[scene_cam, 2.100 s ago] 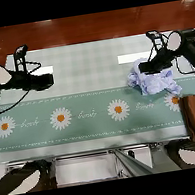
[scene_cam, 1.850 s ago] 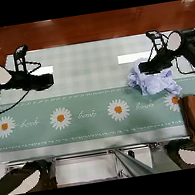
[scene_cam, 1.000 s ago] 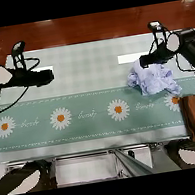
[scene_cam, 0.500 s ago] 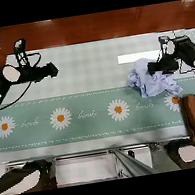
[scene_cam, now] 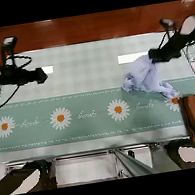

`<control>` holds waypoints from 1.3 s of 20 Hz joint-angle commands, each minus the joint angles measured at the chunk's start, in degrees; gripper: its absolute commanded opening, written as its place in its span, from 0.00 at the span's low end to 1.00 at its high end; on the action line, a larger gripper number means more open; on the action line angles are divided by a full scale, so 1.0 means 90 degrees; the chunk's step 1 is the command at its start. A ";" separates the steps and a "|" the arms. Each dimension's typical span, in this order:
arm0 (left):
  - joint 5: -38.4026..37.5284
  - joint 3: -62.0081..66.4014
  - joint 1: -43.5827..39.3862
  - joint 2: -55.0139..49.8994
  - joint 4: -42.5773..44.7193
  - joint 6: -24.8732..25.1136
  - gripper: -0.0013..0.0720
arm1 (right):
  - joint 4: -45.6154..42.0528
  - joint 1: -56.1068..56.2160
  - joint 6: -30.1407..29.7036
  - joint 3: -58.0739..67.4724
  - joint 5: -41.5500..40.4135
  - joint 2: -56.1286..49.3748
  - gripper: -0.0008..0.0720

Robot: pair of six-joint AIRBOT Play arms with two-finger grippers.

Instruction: Fold the shirts.

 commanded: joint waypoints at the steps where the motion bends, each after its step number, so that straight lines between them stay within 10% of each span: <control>1: -0.0503 -0.0580 0.0107 0.1622 0.0187 -0.0146 0.97 | 0.0194 0.0068 -0.0291 0.1066 -0.0461 0.1190 0.04; 6: -0.0491 -0.2266 0.0075 0.3733 -0.1161 -0.0304 0.97 | 0.0228 0.0857 -0.0894 0.2625 -0.0653 0.2212 0.04; 13: -0.0301 -0.2645 0.0083 0.3689 -0.1518 -0.0372 0.97 | 0.0068 0.2523 -0.1044 0.3854 0.0027 0.2159 0.04; 17: -0.0209 -0.2645 0.0083 0.3427 -0.1515 -0.0372 0.97 | 0.0097 0.3543 -0.0993 0.3024 0.0869 0.1557 0.04; 26: -0.0092 -0.2645 0.0083 0.2698 -0.1496 -0.0401 0.97 | 0.2169 0.5034 -0.0238 0.1365 -0.1022 -0.1545 0.04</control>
